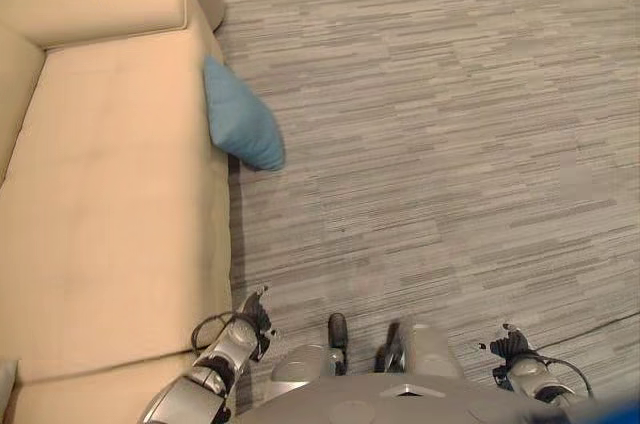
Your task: Pick up all the scattered cushions and arrange them neatly on the sofa.
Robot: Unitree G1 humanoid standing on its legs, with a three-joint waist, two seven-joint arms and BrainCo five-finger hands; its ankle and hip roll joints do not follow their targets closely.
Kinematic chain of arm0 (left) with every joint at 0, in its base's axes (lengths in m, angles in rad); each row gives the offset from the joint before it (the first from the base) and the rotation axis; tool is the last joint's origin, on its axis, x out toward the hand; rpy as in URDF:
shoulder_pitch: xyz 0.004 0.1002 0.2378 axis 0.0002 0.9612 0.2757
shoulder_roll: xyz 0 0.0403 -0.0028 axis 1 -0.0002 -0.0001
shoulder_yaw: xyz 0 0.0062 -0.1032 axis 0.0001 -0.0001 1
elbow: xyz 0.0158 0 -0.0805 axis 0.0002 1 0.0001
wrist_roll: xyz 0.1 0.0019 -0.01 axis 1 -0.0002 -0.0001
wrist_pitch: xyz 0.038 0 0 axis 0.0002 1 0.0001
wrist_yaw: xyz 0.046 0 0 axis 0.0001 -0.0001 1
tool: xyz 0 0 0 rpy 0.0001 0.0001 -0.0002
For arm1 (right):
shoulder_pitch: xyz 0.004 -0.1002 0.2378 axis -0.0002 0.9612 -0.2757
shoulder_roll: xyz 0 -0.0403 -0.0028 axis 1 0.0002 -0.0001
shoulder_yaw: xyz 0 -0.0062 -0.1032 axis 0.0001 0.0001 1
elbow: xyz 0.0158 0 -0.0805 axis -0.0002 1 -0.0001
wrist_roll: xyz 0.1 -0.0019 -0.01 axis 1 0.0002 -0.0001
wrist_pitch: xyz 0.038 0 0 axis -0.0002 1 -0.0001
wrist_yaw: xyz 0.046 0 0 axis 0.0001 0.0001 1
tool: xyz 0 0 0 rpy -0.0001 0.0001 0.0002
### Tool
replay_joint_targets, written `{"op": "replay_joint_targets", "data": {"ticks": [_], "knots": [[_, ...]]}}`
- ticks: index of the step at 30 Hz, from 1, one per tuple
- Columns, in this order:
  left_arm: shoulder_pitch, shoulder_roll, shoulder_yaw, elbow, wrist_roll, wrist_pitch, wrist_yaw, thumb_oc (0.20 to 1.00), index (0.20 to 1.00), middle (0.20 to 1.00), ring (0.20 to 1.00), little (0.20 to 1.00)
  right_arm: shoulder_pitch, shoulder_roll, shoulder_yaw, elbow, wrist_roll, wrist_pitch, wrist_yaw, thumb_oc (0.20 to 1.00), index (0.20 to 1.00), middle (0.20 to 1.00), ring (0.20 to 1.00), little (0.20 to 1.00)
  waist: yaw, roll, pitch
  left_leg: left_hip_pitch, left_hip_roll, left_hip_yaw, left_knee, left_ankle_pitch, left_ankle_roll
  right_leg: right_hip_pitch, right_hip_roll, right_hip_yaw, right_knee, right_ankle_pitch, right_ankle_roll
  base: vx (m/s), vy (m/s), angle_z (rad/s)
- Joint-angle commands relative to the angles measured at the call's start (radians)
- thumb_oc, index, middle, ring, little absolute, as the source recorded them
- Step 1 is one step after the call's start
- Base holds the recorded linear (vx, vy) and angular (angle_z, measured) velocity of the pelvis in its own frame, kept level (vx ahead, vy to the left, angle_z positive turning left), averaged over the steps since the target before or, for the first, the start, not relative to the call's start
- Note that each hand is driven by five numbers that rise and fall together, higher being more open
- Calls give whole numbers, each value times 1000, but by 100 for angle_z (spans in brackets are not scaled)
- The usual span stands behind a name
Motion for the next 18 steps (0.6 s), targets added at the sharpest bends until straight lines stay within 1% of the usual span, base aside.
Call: {"op": "replay_joint_targets", "data": {"ticks": [1, 2, 3, 4, 5, 6, 7, 8, 9, 10, 11, 12, 13, 14, 15, 16, 18], "knots": [[38, -3, 43, 18, 8, -11, 1, 1000, 1000, 1000, 1000, 1000, -44, -28, -4, -10, -37, -10, -19, 1000, 1000, 1000, 1000, 1000, 16, -15, 12, 10, 63, 0, 86, -120, -69, 142, 28, -17, -444, 262, 37, 507, -201, -8], [38, -3, 43, 20, 13, -13, 1, 1000, 1000, 1000, 1000, 1000, -37, -23, -2, -14, -39, -9, -17, 1000, 1000, 1000, 1000, 1000, 3, -15, 13, 29, 63, -8, 83, -130, -76, 136, 35, 5, -491, 281, 44, 363, -150, 23], [39, -6, 40, 17, 12, -17, 4, 1000, 1000, 1000, 1000, 1000, -31, -17, 2, -20, -43, -6, -19, 1000, 1000, 1000, 1000, 1000, -1, -13, 15, 41, 65, -15, 90, -141, -79, 134, 40, 20, -497, 294, 50, 422, -213, 39], [35, -17, 33, 25, 19, -15, 12, 1000, 1000, 1000, 1000, 1000, -25, -8, 7, -24, -47, -7, -28, 1000, 1000, 1000, 1000, 1000, -9, -22, 7, 52, 56, -24, 114, -171, -85, 158, 41, 37, -520, 308, 45, 424, -238, 51], [39, -28, 32, 35, 18, -15, 14, 1000, 1000, 1000, 1000, 1000, -18, 2, 5, -27, -40, -12, -31, 1000, 1000, 1000, 1000, 1000, -18, -22, -2, 55, 69, -20, 143, -169, -103, 173, 48, 40, -524, 305, 33, 332, -200, 92], [39, -28, 32, 35, 18, -15, 14, 1000, 1000, 1000, 1000, 1000, -17, 2, 5, -27, -40, -12, -31, 1000, 1000, 1000, 1000, 1000, -19, -21, -2, 54, 71, -22, 146, -171, -104, 175, 49, 38, -525, 305, 32, 328, -323, 115], [32, -43, 31, 13, -24, -19, 21, 1000, 1000, 1000, 1000, 1000, -9, 16, -2, -32, -14, -18, -51, 1000, 1000, 1000, 1000, 1000, -12, -32, 5, -64, 112, 0, 426, -75, -154, 252, 63, 15, -567, 279, -9, 246, -337, 104], [27, -45, 29, 6, -37, -20, 18, 1000, 1000, 1000, 1000, 1000, -14, 16, -2, -31, -10, -19, -55, 1000, 1000, 1000, 1000, 1000, -5, -38, 13, -115, 119, 1, 509, -49, -158, 279, 72, 8, -580, 269, -25, 317, -416, 50], [24, -46, 31, 5, -43, -18, 16, 1000, 1000, 1000, 1000, 1000, -18, 17, -2, -25, -9, -14, -57, 1000, 1000, 1000, 1000, 1000, 1, -43, 17, -150, 134, 11, 566, -27, -163, 304, 79, -2, -591, 255, -38, 171, -224, 21], [23, -47, 28, 5, -47, -15, 17, 1000, 1000, 1000, 1000, 1000, -19, 19, -1, -22, -8, -10, -55, 1000, 1000, 1000, 1000, 1000, 6, -47, 23, -184, 147, 23, 608, -23, -160, 321, 82, -10, -596, 244, -48, 292, -235, 11], [14, -54, 22, 13, -50, -13, 23, 1000, 1000, 1000, 1000, 1000, -22, 25, 12, -19, -3, -7, -62, 1000, 1000, 1000, 1000, 1000, 27, -61, 30, -255, 135, 35, 595, -42, -145, 361, 91, -8, -615, 223, -56, 300, -169, -21], [13, -56, 20, 16, -50, -11, 25, 1000, 1000, 1000, 1000, 1000, -24, 26, 14, -20, 1, -9, -64, 1000, 1000, 1000, 1000, 1000, 34, -61, 29, -276, 126, 31, 570, -48, -142, 377, 100, -2, -627, 216, -54, 352, -130, -19], [12, -58, 18, 18, -51, -10, 24, 1000, 1000, 1000, 1000, 1000, -25, 26, 16, -20, 4, -11, -66, 1000, 1000, 1000, 1000, 1000, 40, -61, 27, -282, 119, 33, 518, -55, -140, 391, 106, -2, -640, 207, -48, 304, -43, -5], [10, -64, 16, 23, -52, -11, 30, 1000, 1000, 1000, 1000, 1000, -27, 26, 21, -18, 6, -14, -76, 1000, 1000, 1000, 1000, 1000, 46, -59, 25, -304, 121, 48, 435, -40, -139, 413, 115, -11, -656, 197, -41, 301, -20, -3], [8, -65, 14, 22, -51, -9, 30, 1000, 1000, 1000, 1000, 1000, -24, 26, 21, -17, 2, -12, -79, 1000, 1000, 1000, 1000, 1000, 51, -53, 22, -303, 125, 55, 367, -19, -141, 427, 123, -11, -663, 190, -40, 310, 12, -19], [9, -66, 13, 21, -51, -10, 31, 1000, 1000, 1000, 1000, 1000, -21, 26, 26, -17, -2, -12, -81, 1000, 1000, 1000, 1000, 1000, 56, -43, 20, -303, 133, 59, 281, 28, -148, 443, 139, -14, -668, 179, -37, 272, 34, -35], [11, -65, 9, 22, -52, -10, 31, 1000, 1000, 1000, 1000, 1000, -19, 26, 27, -18, -4, -9, -87, 1000, 1000, 1000, 1000, 1000, 61, -29, 17, -307, 149, 78, 186, 102, -166, 468, 160, -16, -667, 155, -37, 300, 49, -38]]}}
